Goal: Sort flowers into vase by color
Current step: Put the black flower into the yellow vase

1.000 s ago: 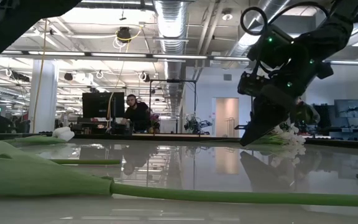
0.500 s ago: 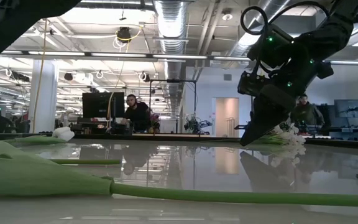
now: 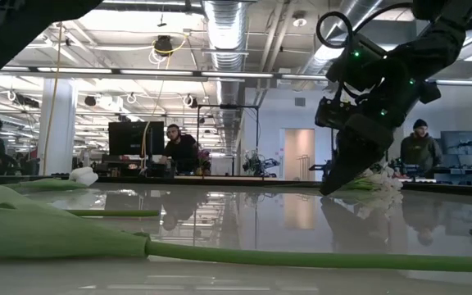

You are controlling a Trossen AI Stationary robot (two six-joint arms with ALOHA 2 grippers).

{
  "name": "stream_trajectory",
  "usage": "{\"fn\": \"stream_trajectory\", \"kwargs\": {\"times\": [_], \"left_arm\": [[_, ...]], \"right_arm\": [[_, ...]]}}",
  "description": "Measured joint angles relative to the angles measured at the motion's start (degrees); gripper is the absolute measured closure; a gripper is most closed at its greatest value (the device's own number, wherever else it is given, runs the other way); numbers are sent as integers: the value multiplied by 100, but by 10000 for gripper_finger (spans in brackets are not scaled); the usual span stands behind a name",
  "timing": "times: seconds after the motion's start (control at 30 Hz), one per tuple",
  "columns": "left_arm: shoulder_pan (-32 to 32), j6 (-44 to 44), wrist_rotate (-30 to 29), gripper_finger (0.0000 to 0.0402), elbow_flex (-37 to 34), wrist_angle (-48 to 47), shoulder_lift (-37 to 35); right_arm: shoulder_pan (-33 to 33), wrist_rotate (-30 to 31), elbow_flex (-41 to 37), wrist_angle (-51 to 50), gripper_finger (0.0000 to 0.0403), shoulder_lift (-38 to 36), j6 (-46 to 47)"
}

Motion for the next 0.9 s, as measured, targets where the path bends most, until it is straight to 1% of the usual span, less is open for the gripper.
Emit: {"fn": "stream_trajectory", "kwargs": {"times": [0.13, 0.3, 0.5, 0.63, 0.7, 0.8, 0.9], "left_arm": [[0, 304, -70, 317, 11, -738, -321], [-2, 719, -389, 314, 11, -1751, -641], [-4, 1023, -910, 314, 11, -2797, -1101], [26, 1057, -1081, 314, 11, -3563, -1446], [61, 1051, -1076, 314, 11, -3884, -1654], [144, 941, -1051, 314, 7, -4527, -2018], [282, 655, -1048, 314, -2, -5030, -2367]], "right_arm": [[0, -1, 4, -87, 138, -7, -9], [-5, -4, 0, -186, 138, -161, -7], [-119, -13, 2, -589, 138, -746, -7], [-158, -16, 2, -804, 138, -1183, 9], [-116, -137, 2, -815, 138, -1363, 9], [7, -603, 2, -650, 138, -1630, 6], [183, -690, 0, -311, 138, -1873, 5]]}}
